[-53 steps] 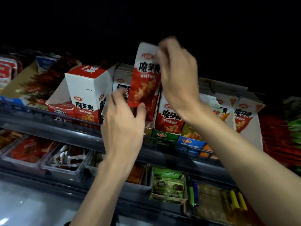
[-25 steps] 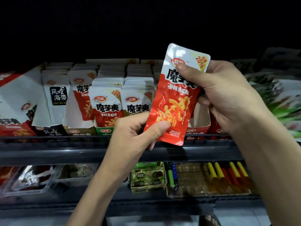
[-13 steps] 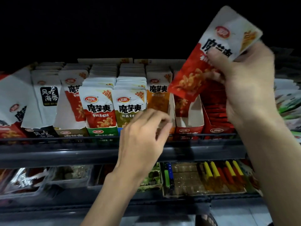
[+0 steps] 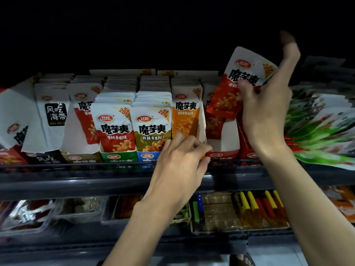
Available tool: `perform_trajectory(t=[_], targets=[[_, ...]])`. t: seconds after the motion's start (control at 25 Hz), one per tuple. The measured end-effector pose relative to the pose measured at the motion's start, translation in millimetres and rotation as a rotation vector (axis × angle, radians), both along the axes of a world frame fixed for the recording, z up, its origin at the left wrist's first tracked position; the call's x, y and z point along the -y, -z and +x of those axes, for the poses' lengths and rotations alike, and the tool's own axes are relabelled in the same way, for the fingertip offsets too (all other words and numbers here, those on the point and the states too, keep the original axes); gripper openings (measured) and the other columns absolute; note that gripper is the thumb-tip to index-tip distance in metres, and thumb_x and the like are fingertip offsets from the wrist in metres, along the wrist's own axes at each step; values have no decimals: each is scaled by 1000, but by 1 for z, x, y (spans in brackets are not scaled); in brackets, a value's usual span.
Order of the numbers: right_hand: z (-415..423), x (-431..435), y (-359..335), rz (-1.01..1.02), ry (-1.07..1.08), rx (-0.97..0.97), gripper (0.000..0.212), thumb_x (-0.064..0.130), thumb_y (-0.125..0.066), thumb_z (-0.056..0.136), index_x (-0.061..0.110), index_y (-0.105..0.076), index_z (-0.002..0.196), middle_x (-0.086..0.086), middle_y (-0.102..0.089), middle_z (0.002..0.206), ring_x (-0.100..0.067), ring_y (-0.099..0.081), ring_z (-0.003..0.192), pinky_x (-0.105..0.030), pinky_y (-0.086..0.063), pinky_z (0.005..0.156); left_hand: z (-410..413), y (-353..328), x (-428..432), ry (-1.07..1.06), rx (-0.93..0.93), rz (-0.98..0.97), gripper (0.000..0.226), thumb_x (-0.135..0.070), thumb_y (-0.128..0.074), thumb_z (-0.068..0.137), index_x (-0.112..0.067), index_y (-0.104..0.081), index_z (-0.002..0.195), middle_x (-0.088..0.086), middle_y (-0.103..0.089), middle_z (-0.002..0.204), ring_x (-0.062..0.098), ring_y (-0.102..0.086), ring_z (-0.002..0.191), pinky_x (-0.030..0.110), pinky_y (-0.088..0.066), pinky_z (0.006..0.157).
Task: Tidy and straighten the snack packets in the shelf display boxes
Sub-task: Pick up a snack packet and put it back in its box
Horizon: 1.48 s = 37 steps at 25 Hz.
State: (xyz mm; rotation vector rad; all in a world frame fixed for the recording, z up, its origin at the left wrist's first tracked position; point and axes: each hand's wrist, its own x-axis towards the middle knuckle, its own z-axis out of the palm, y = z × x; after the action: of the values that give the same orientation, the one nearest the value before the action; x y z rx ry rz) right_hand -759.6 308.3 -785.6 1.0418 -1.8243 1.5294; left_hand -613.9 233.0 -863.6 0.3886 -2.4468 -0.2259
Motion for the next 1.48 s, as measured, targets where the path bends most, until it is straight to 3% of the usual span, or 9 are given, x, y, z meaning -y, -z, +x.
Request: perform_trajectory(t=[0.16,0.36,0.52,0.68,0.92,1.08,1.28,1.4,1.48], targets=[[-2,7,10,134,-48,-56,72,-5,-56,94,12,-18,153,-5,-44,148,-32,-59,114,-27,-50,92,1,0,1,7,7,17,23,-28,-64,89,-25,-71,111,-9,-64,99,13,-45,100,27,-30,80],[-10,15,26,360,-49,2,69,-15,-52,89,17,-30,147,-10,-48,136,-6,-46,111,-2,-39,82,5,-2,3,11,39,13,27,-33,-61,90,-27,-70,115,-11,-65,103,14,-44,100,27,-27,82],[-9,21,32,583,60,68,60,-17,-52,87,14,-44,137,-12,-42,128,-18,-46,105,-17,-34,79,6,-4,3,16,60,21,32,-38,-55,90,-29,-69,117,-13,-64,105,12,-42,101,27,-26,82],[-12,27,41,541,93,-7,55,-22,-52,81,9,-50,127,-13,-39,121,-20,-47,98,-24,-41,79,6,-4,2,18,65,15,34,-39,-53,89,-29,-69,117,-13,-64,105,12,-41,99,27,-27,81],[-13,33,46,460,162,-100,49,-22,-58,75,5,-52,115,-11,-39,118,-11,-37,92,-17,-36,74,7,-6,2,16,86,33,35,-42,-50,91,-31,-68,119,-15,-62,107,12,-40,99,28,-27,81],[-16,35,50,493,213,-139,59,-21,-62,70,8,-47,119,-15,-38,123,-22,-42,107,-26,-44,85,7,-7,2,13,94,29,34,-41,-50,90,-31,-68,118,-14,-63,106,13,-42,98,29,-27,80],[-3,27,42,435,241,-150,74,-23,-59,66,10,-45,131,-19,-33,134,-26,-35,123,-17,-30,91,7,-8,2,8,104,51,35,-41,-50,90,-32,-67,119,-15,-63,107,13,-42,99,29,-28,81],[3,18,37,447,237,-202,50,-19,-60,73,4,-59,117,-17,-46,125,-27,-46,113,-23,-41,81,8,-9,1,11,119,56,34,-40,-52,92,-32,-65,122,-15,-61,111,12,-41,102,28,-27,83],[4,14,32,619,219,-207,30,-10,-60,83,6,-69,106,-13,-58,116,-29,-58,104,-35,-50,79,9,-9,2,15,126,63,33,-39,-54,94,-32,-63,125,-15,-61,114,11,-40,104,27,-26,84]])
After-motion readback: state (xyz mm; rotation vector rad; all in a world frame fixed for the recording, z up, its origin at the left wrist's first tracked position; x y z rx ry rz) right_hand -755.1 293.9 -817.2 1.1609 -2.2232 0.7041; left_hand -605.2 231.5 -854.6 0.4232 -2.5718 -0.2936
